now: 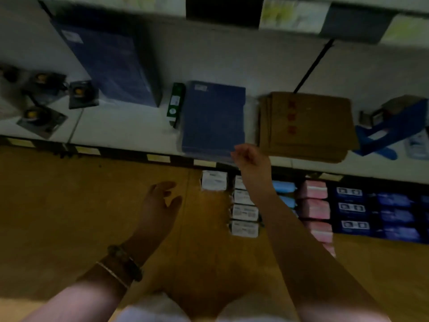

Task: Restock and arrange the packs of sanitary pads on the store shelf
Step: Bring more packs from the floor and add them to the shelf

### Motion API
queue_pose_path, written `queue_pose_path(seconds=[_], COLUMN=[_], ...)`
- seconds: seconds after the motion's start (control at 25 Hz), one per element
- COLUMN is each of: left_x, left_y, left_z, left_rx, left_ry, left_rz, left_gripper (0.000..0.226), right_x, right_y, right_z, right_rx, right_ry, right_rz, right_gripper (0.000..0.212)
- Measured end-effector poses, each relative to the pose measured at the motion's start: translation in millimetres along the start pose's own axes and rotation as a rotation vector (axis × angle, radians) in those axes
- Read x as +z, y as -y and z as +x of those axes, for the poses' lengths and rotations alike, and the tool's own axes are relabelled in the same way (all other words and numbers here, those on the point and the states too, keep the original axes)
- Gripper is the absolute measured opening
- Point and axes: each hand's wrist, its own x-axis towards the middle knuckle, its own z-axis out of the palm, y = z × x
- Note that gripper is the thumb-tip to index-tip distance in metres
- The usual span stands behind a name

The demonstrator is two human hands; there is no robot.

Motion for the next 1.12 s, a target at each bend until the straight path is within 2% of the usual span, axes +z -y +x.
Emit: queue_pose_path(seconds=[0.28, 0.48, 0.6, 0.76, 0.88, 0.96, 1.12], left_x=[66, 80, 89, 106, 116, 121, 124], left_y=[92, 131, 141, 142, 142, 141, 138], left_z=[70, 101, 101, 93, 89, 92, 97], left_rx=[0.147, 0.270, 0.333, 0.368, 0.370, 0.354, 0.324], left_ry=[0.036, 0.094, 0.167, 0.241, 0.287, 0.283, 0.248], left_rz=[0.181, 0.434, 0.570, 0.628, 0.649, 0.637, 0.567], left_gripper=[0.038, 0.040, 0.043, 0.045, 0.046, 0.049, 0.054], right_x=[52, 70, 74, 76, 85, 91, 93], right_y=[-147, -199, -224, -251, -267, -275, -286], right_z=[61, 100, 113, 111, 106, 107, 109], right_rx=[-0.130, -0.136, -0.171, -0.061, -0.100, -0.139, -0.182], right_ry=[0.099, 0.149, 0.287, 0.527, 0.652, 0.656, 0.599], right_rz=[-0.271, -0.372, -0.582, -0.870, -1.052, -1.123, -1.174], right_gripper=[0.011, 0.019, 0.027, 0.050, 0.075, 0.093, 0.103])
